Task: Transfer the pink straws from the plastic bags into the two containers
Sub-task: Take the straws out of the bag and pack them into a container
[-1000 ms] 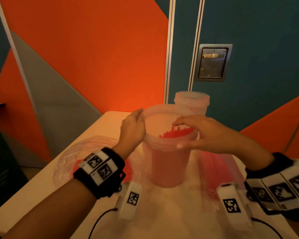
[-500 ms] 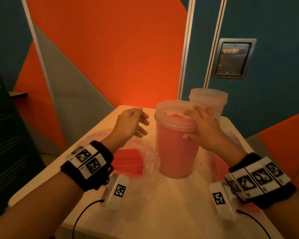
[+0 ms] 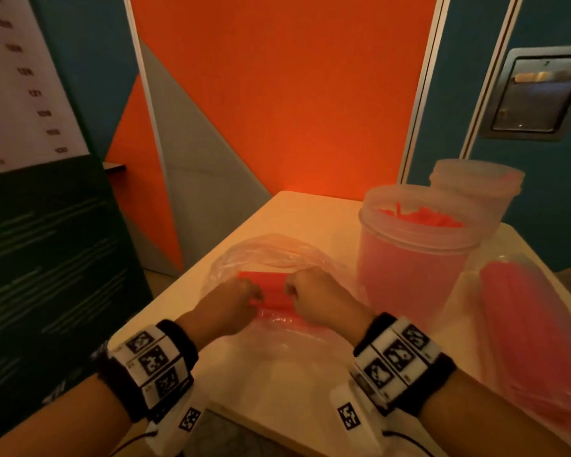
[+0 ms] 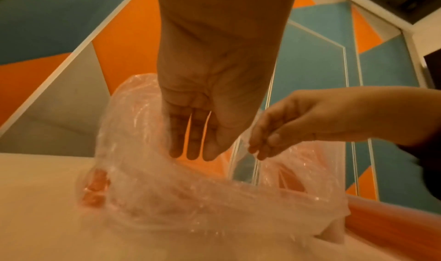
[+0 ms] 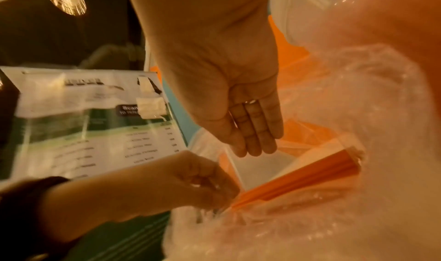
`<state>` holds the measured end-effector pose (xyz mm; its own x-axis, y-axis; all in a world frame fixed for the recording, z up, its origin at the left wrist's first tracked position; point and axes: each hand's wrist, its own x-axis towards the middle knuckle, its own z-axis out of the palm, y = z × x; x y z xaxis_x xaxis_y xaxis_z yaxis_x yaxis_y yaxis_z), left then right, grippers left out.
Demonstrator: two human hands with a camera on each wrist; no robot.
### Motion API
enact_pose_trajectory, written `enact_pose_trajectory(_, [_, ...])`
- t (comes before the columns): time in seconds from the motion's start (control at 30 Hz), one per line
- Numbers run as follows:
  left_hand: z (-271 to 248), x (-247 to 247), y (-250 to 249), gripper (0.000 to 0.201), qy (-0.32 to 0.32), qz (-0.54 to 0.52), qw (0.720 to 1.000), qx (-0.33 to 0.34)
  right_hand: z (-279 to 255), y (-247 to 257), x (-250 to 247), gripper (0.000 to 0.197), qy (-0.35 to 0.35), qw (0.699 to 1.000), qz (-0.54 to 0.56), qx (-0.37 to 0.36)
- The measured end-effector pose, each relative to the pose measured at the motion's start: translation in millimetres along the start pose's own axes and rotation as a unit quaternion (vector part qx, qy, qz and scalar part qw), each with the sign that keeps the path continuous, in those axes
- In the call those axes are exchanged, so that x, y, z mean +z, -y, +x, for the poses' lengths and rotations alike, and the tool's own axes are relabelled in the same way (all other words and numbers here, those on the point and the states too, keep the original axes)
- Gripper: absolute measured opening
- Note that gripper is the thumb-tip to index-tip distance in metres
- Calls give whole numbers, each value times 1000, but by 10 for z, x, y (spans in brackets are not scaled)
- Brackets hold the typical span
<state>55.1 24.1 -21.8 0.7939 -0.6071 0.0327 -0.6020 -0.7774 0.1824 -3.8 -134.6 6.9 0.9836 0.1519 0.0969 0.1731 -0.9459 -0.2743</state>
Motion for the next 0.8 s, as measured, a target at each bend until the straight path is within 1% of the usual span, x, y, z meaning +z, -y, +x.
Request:
enact_pose_trajectory(0.1, [-46,168,77,29,62,18,998,12,214,-43,116,22,10,1000,-4,29])
enact_pose_trajectory(0.17, [-74,192,81,29,82,22,996,24,320,-67,204,22,36,999,-22,24])
enact_pose_trajectory(0.23, [-95,187,83,30,97,17,994,38,389,-85,324,23,64,997,-48,5])
enact_pose_trajectory(0.33, [-128,163,116,33,116,15,992,41,432,-107,504,26,69,995,-70,-6])
enact_pose_trajectory(0.4, [-147,163,141,34,118,9,992,34,443,-109,595,29,61,994,-90,-7])
enact_pose_trajectory(0.5, [-180,181,151,35,94,9,995,23,453,-86,637,41,84,990,-116,1])
enact_pose_trajectory(0.6, [-202,221,161,35,61,21,998,2,458,-40,622,56,111,990,-85,14])
enact_pose_trajectory(0.67, [-214,231,153,33,60,31,998,-5,441,-5,641,63,118,991,-57,24])
enact_pose_trajectory(0.7, [-215,234,149,31,60,33,998,-7,428,8,665,62,114,991,-62,22])
enact_pose_trajectory(0.8, [-208,238,160,29,57,32,998,-8,397,41,701,48,85,991,-102,2])
